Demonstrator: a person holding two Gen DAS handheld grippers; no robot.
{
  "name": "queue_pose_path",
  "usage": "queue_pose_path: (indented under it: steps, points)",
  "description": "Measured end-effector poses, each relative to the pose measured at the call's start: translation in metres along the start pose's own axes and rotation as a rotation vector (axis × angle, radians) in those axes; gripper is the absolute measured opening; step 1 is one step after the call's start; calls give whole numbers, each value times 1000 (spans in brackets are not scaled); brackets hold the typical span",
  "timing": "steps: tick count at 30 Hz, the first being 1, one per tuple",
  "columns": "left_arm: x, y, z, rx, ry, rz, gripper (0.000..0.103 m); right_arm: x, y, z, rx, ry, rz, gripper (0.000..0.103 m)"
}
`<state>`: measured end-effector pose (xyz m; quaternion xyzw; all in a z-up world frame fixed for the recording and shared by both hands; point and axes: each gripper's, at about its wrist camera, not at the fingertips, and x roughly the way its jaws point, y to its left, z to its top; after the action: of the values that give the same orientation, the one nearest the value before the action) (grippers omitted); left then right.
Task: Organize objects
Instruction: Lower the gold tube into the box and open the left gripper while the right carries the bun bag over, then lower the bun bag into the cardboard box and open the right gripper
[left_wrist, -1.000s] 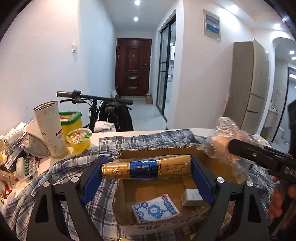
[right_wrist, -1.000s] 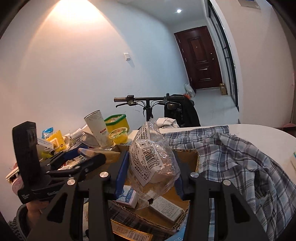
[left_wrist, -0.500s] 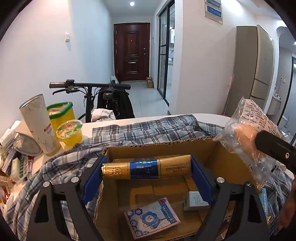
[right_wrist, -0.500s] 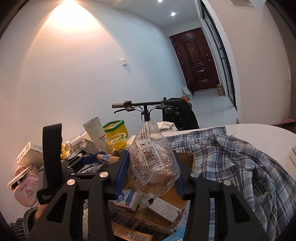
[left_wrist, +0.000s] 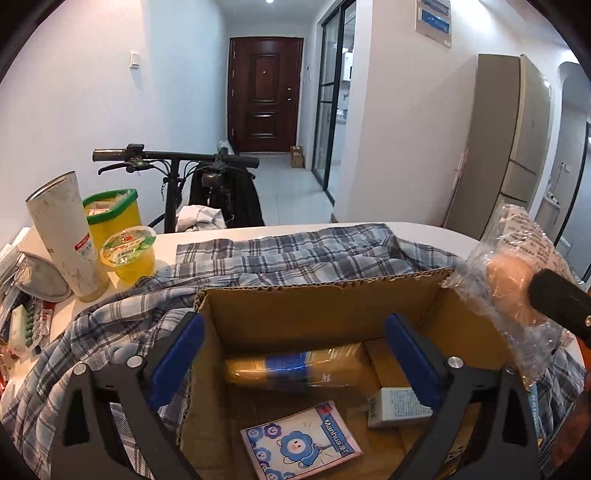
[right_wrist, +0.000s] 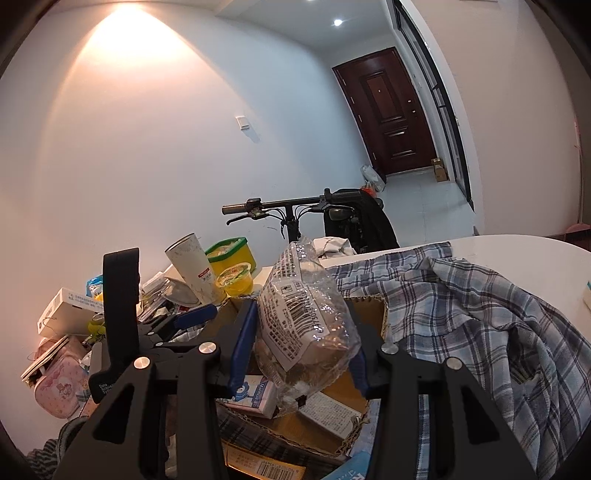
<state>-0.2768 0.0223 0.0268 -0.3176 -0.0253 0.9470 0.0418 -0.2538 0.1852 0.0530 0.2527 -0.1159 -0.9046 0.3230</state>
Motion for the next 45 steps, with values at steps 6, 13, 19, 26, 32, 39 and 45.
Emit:
queue_pose_path:
  steps: [6, 13, 19, 26, 32, 39, 45]
  points:
    - [-10, 8, 0, -32, -17, -18, 103, 5, 3, 0, -12, 9, -11, 44]
    - [-37, 24, -3, -48, -57, 11, 103, 9, 2, -1, -22, 20, -23, 44]
    - [-64, 40, -7, -63, -62, 27, 103, 14, 6, -4, -38, 32, -19, 44]
    - [-79, 44, -19, -48, -122, 46, 103, 14, 8, -7, -59, 30, -22, 44]
    - [-94, 39, -20, -32, -182, 48, 103, 15, 14, -7, -94, 30, -41, 44]
    - [-90, 46, -20, -83, -141, 3, 103, 19, 13, -6, -110, 19, -136, 100]
    - [-87, 52, -20, -107, -131, 3, 103, 6, 2, -2, -40, -35, -131, 103]
